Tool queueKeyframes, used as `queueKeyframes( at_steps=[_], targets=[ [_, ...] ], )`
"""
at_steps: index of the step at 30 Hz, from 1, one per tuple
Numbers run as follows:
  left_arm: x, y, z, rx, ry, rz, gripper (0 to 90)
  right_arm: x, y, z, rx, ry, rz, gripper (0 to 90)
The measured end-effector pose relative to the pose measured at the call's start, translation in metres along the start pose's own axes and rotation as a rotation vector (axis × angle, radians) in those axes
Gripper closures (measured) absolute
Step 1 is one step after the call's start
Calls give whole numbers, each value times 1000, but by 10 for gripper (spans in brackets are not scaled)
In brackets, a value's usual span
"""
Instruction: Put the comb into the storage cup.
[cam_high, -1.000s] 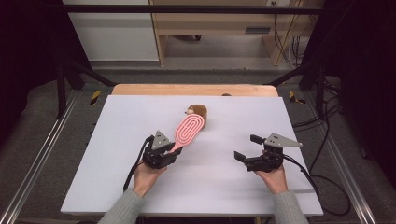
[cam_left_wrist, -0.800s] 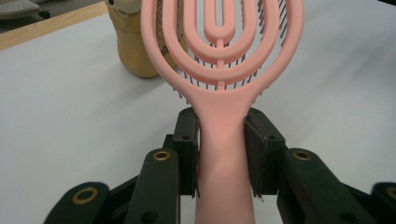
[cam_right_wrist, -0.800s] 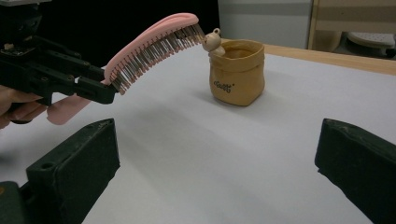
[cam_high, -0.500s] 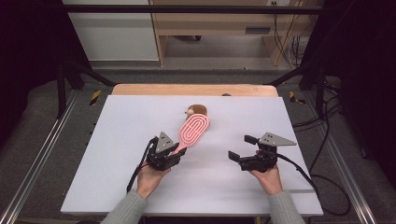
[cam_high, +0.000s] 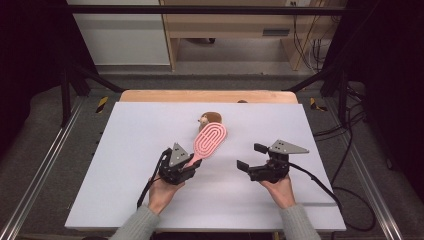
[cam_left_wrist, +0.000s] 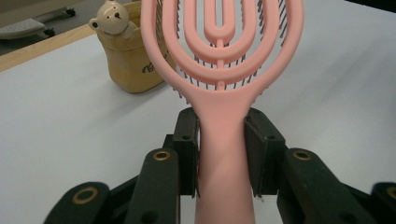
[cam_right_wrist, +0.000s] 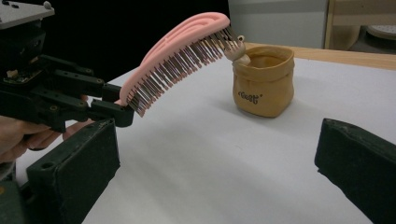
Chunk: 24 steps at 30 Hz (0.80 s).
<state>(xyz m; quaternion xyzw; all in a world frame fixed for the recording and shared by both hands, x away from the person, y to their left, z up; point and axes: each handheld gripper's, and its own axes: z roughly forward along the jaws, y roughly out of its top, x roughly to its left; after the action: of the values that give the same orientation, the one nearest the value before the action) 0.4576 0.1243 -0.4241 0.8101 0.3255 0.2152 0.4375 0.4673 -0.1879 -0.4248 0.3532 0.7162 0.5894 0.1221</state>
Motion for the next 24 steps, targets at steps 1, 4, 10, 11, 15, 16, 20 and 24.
queueKeyframes(
  at_steps=[1, 4, 10, 11, 15, 16, 20, 24],
  targets=[
    [-1, 0, 0, 0, -2, 2, 682, 2, 2, 2, -5, 6, 4, 4],
    [-3, 0, 1, 0, -2, 6, 682, 4, 5, 6, -3, 2, 7, 4],
    [-6, 0, 2, -2, 0, 14, 682, 6, 9, 13, 4, 7, 24, 4],
    [-7, 0, 2, -4, -1, 15, 682, 6, 9, 13, 4, 7, 24, 4],
    [-8, 0, 1, -9, -2, 18, 682, 7, 12, 17, 1, 6, 22, 4],
    [-9, 0, 1, -11, -1, 19, 682, 8, 14, 18, 2, 7, 26, 4],
    [-10, 0, 1, -13, -3, 22, 682, 11, 17, 24, 5, 16, 29, 4],
    [-11, 0, 2, -10, -2, 26, 682, 12, 19, 28, 12, 21, 27, 4]
  ],
)
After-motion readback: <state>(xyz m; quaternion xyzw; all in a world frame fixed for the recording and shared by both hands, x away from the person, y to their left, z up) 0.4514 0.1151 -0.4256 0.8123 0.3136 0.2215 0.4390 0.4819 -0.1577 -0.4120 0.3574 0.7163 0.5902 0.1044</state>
